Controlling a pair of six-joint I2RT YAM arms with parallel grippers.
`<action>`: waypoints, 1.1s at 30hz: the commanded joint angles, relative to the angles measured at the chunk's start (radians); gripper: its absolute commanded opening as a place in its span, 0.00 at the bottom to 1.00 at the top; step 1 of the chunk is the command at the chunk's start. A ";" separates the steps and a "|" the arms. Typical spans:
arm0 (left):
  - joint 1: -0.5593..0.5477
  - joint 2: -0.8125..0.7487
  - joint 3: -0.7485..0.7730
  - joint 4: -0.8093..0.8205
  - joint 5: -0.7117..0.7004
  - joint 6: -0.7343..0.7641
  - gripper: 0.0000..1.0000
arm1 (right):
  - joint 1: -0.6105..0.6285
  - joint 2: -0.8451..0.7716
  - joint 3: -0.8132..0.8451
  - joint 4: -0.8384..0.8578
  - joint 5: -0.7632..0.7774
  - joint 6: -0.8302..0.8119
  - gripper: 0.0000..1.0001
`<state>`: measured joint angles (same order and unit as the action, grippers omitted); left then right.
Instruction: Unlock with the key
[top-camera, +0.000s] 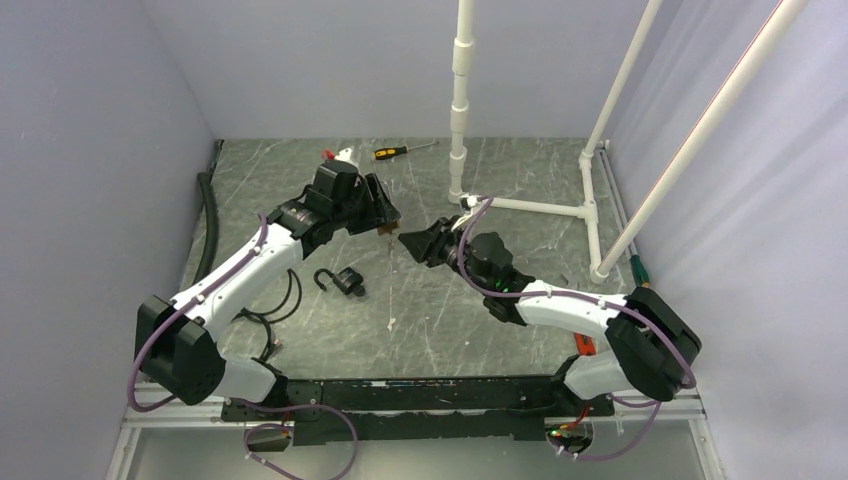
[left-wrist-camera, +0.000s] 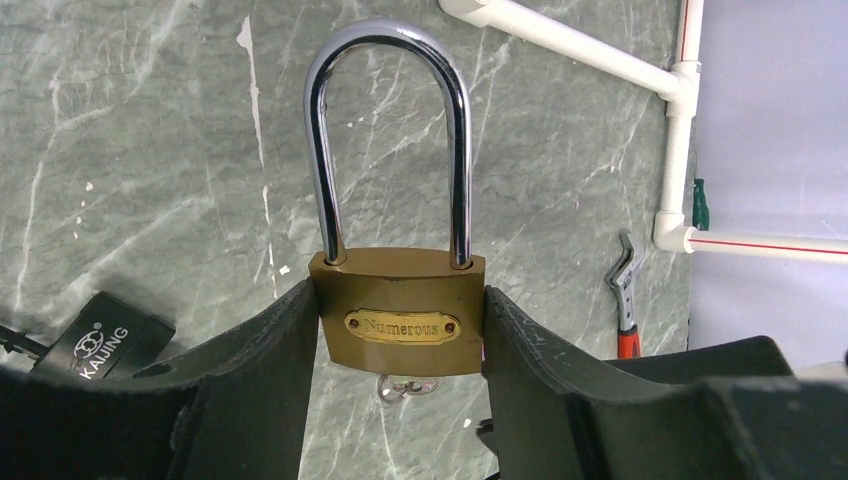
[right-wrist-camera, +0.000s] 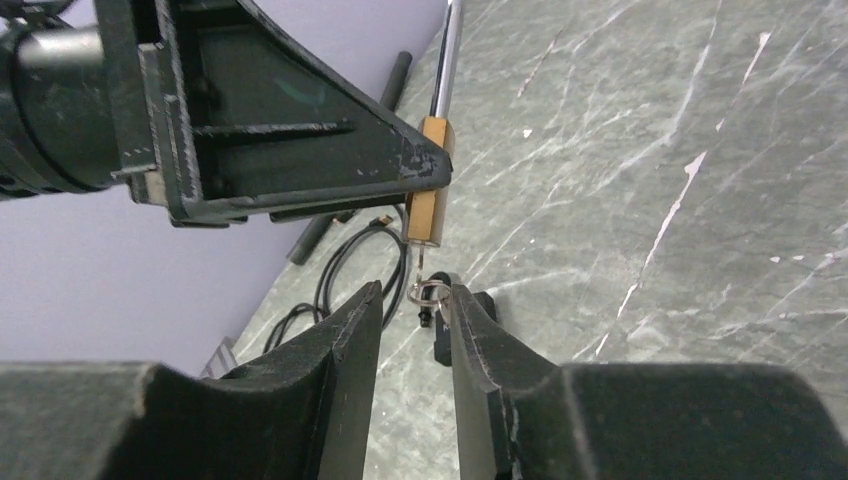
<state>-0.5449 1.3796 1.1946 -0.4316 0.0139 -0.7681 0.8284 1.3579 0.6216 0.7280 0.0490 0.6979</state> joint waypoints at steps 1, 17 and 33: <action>-0.004 -0.016 0.031 0.080 0.033 0.000 0.00 | 0.015 0.042 0.035 0.074 -0.037 -0.026 0.32; -0.004 -0.017 0.034 0.079 0.053 -0.010 0.00 | 0.024 0.111 0.074 0.116 -0.012 -0.048 0.19; -0.004 -0.028 0.023 0.093 0.061 -0.011 0.00 | 0.024 0.137 0.102 0.110 0.022 -0.060 0.00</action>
<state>-0.5415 1.3796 1.1946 -0.4309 0.0277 -0.7696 0.8482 1.4929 0.6758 0.7868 0.0433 0.6617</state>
